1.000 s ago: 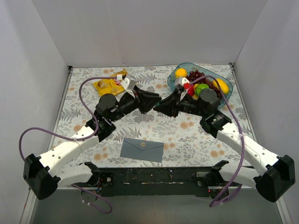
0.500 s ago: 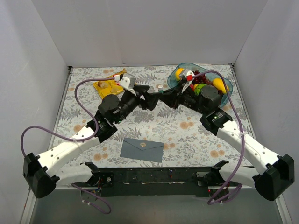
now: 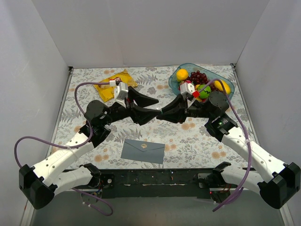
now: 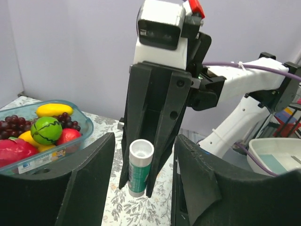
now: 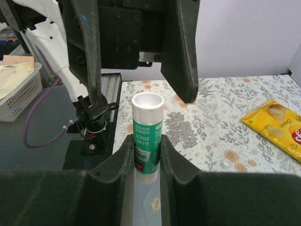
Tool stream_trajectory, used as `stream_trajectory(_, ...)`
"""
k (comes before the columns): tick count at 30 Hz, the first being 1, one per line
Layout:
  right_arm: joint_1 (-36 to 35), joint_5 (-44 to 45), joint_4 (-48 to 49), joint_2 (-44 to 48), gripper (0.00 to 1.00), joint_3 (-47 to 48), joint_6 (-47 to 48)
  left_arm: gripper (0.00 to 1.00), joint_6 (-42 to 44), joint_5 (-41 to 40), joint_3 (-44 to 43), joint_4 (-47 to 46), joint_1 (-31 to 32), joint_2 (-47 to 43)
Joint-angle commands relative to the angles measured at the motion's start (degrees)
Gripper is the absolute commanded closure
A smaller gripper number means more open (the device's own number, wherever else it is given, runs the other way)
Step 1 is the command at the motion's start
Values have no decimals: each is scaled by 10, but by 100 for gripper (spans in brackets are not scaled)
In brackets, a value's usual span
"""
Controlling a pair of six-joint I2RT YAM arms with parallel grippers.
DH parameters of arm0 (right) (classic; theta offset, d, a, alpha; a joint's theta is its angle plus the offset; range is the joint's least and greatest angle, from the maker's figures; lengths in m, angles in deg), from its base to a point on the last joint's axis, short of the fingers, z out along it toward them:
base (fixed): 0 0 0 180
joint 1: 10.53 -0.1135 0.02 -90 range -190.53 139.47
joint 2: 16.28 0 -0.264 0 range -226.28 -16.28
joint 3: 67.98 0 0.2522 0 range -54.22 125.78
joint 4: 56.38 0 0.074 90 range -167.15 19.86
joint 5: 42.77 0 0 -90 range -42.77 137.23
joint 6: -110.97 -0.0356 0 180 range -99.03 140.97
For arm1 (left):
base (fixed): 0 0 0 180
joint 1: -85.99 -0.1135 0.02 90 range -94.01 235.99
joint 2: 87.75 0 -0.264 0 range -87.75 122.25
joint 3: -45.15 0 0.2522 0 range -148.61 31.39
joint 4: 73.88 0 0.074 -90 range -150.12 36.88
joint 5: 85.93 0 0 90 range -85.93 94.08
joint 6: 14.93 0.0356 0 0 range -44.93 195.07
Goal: Place the letter into the envelope and seal it
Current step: Screw the solid glue.
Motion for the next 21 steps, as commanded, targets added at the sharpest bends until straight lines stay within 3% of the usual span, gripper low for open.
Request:
stream_trajectory(1,-1,-46,48,7,99,7,-11,48,-12,67,4,-19,-3,7)
stream_trajectory(6,-1,-52,52,4,99,8,-16,51,-12,56,2,-14,-3,14)
stream_trajectory(12,-1,-56,50,-3,99,9,-18,62,-19,53,-2,-26,-3,27)
stream_trajectory(16,-1,-57,50,-5,99,9,-18,75,-21,58,-10,-27,-2,39)
stream_trajectory(19,-1,-52,49,-5,99,8,-19,91,-22,64,-11,-27,-3,45)
stream_trajectory(20,-1,-47,47,-5,99,9,-18,100,-22,59,-10,-25,-3,46)
stream_trajectory(21,-1,-30,34,-6,99,10,-16,100,-17,51,-12,-20,-3,46)
